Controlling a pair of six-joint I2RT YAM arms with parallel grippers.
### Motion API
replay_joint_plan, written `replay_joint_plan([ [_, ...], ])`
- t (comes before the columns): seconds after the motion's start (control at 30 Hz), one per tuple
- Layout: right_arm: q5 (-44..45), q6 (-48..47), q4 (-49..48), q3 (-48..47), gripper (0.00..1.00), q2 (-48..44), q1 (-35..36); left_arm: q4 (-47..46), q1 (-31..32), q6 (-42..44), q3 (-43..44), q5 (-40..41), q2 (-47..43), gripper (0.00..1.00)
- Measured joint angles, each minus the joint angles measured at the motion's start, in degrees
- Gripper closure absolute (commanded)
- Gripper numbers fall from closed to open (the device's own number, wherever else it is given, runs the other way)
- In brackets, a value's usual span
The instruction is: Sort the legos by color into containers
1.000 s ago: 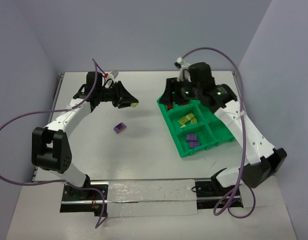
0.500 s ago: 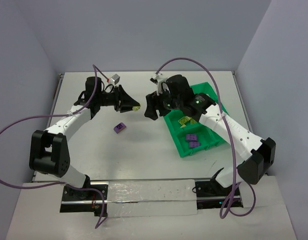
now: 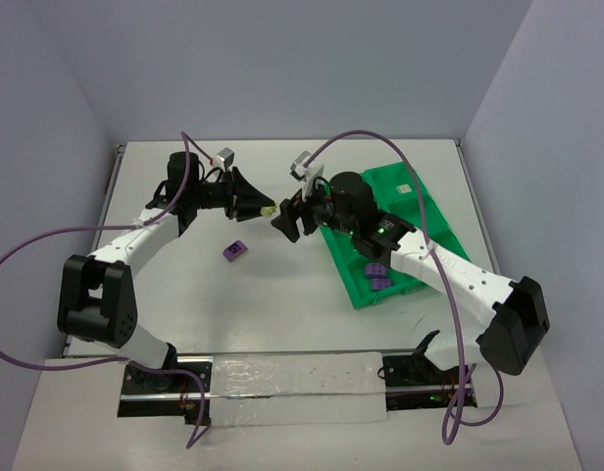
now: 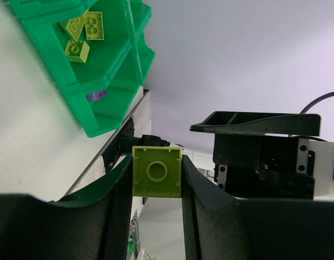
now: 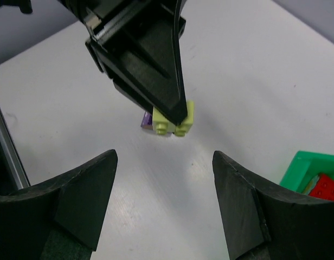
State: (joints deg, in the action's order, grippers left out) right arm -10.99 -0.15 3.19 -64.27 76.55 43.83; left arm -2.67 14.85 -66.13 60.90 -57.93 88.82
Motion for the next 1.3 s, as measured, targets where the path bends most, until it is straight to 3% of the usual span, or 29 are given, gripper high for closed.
replay_joint_plan([
  [0.57, 1.9, 1.5, -6.5, -1.5, 0.22, 5.8, 0.0, 2.2, 0.0, 2.1, 1.8, 0.1, 0.0, 1.00],
  [0.97, 3.3, 5.0, -7.2, -2.0, 0.30, 8.8, 0.0, 2.2, 0.0, 2.3, 1.8, 0.1, 0.0, 1.00],
  [1.13, 2.6, 5.7, -7.5, -2.4, 0.49, 9.3, 0.0, 2.2, 0.0, 2.3, 1.8, 0.1, 0.0, 1.00],
  [1.3, 0.9, 6.4, -7.4, -3.8, 0.92, 10.0, 0.0, 2.5, 0.0, 2.2, 1.8, 0.2, 0.0, 1.00],
])
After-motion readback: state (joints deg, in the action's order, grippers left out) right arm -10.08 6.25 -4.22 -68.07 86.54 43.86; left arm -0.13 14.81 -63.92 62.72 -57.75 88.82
